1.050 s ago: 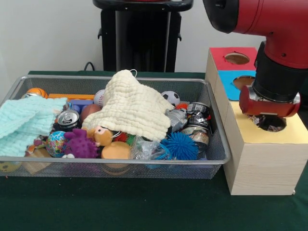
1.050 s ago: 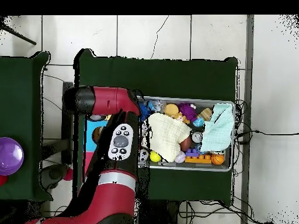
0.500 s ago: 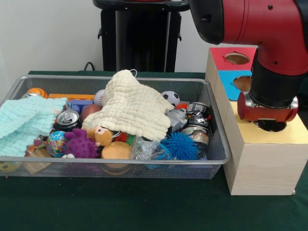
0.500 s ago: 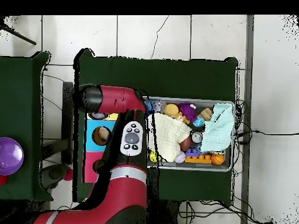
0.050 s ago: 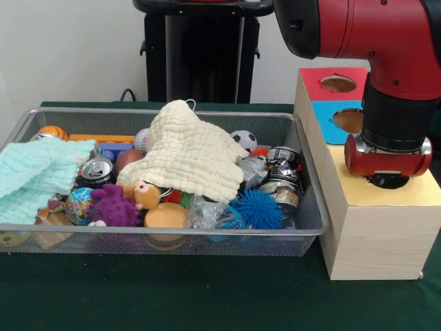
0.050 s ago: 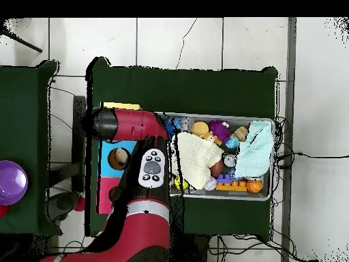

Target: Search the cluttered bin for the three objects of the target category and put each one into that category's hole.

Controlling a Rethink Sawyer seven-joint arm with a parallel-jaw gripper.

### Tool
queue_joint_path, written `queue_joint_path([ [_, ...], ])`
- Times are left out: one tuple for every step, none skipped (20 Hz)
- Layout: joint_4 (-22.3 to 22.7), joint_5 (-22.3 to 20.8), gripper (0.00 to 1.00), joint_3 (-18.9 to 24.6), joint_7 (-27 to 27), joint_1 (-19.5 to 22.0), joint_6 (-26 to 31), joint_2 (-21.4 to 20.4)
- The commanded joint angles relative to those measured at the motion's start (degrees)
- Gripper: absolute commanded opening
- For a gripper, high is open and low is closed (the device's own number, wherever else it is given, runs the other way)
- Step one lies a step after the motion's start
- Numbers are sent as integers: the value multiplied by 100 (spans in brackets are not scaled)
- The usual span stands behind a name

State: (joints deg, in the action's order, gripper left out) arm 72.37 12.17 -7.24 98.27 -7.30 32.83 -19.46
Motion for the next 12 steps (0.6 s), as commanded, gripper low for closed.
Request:
queue_joint_path([
  [1251,-163,100,156,1019,193,-115,290],
  [1286,-127,100,135,1057,175,-78,223],
  [1370,-78,100,113,1098,157,31,92],
  [1402,-60,100,105,1090,148,106,23],
  [1462,-54,100,63,1093,115,236,-83],
  [1476,-52,100,28,1104,89,316,-134],
  [1511,-63,100,5,1078,66,416,-222],
  [1512,-75,100,-15,1064,49,474,-261],
  [1505,-89,100,-81,1098,4,527,-311],
  [1507,-88,100,-106,1116,-14,567,-345],
  [1502,-95,100,-145,1122,-41,670,-406],
  [1501,-96,100,-162,1123,-54,702,-446],
])
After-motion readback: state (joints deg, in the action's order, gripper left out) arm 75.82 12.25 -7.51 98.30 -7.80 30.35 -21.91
